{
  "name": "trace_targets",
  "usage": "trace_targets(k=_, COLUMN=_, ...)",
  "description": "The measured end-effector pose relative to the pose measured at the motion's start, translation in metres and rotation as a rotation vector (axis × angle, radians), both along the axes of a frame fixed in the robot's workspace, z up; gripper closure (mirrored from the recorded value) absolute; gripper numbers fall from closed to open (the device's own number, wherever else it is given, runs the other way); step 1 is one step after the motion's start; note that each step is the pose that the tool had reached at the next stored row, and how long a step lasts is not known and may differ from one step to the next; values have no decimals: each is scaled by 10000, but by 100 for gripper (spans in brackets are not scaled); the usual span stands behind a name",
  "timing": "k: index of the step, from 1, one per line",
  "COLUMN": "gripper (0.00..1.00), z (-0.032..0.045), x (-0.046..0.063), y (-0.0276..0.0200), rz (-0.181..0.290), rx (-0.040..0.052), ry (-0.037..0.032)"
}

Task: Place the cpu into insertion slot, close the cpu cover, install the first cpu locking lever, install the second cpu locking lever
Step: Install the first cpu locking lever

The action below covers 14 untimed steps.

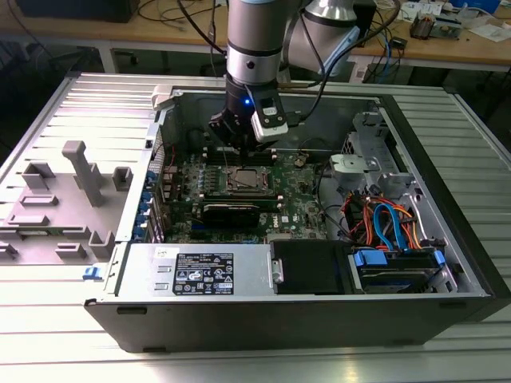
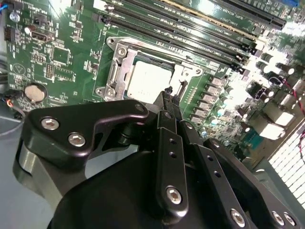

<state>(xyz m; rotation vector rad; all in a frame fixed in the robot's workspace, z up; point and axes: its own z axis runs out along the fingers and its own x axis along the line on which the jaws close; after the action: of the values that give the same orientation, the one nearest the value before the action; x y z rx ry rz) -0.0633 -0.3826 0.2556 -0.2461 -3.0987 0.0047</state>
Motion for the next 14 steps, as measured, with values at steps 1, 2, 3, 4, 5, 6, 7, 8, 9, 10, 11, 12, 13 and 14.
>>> trace_targets(k=1, gripper=89, z=0, x=-7, y=0, rz=18, rx=-1, ry=-35)
trace_targets(k=2, gripper=89, z=0, x=-15, y=0, rz=27, rx=-1, ry=-92)
trace_targets(k=3, gripper=89, z=0, x=-24, y=0, rz=31, rx=-1, ry=-169)
trace_targets(k=4, gripper=89, z=0, x=-34, y=0, rz=36, rx=0, ry=-260)
trace_targets(k=5, gripper=89, z=0, x=-46, y=0, rz=51, rx=-1, ry=-378)
trace_targets(k=6, gripper=89, z=-1, x=-48, y=0, rz=147, rx=3, ry=-397)
trace_targets(k=7, gripper=89, z=-1, x=-49, y=0, rz=239, rx=5, ry=-398)
trace_targets(k=8, gripper=89, z=0, x=-49, y=0, rz=322, rx=5, ry=-398)
trace_targets(k=9, gripper=89, z=0, x=-50, y=0, rz=422, rx=6, ry=-398)
trace_targets(k=10, gripper=89, z=0, x=-51, y=0, rz=506, rx=8, ry=-398)
trace_targets(k=11, gripper=89, z=0, x=-52, y=0, rz=646, rx=12, ry=-398)
trace_targets(k=12, gripper=89, z=0, x=-52, y=0, rz=747, rx=13, ry=-398)
trace_targets(k=13, gripper=89, z=0, x=-53, y=0, rz=854, rx=15, ry=-398)
trace_targets(k=14, gripper=89, z=0, x=-54, y=0, rz=948, rx=17, ry=-397)
